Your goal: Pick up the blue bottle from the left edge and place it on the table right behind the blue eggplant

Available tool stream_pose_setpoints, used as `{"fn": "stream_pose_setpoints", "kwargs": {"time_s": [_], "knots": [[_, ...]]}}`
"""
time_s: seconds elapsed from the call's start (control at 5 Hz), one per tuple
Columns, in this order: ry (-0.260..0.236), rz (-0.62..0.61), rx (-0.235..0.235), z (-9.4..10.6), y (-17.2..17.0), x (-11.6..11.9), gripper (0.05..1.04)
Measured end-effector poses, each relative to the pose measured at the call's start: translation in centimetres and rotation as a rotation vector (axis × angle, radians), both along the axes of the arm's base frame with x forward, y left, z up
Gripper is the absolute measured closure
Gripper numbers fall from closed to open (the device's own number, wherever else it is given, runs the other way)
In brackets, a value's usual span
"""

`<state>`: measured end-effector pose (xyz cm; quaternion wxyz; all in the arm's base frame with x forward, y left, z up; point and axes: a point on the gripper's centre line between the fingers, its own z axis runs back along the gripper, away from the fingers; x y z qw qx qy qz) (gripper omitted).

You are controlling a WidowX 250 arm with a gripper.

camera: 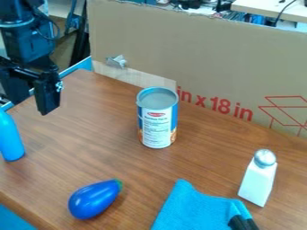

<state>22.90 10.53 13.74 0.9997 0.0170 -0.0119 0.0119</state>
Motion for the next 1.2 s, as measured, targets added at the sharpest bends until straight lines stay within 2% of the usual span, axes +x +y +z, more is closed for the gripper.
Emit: {"fn": "stream_pose_setpoints", "kwargs": {"time_s": [0.2,0.4,0.6,0.8,1.0,1.2], "knots": [[0.015,-0.006,-0.011,-0.4,-0.1,-0.1,0.087],[-0.026,-0.048,-0.014,2.2,1.0,0.0,0.087],[-0.009,-0.039,-0.020,3.6,3.4,0.2,0.087],[0.038,0.008,-0.017,2.8,6.0,-0.2,0.087],[0.111,0.028,0.032,1.0,7.7,-0.8,0.087],[0.172,0.039,0.049,-0.3,8.0,-2.1,0.087]]}}
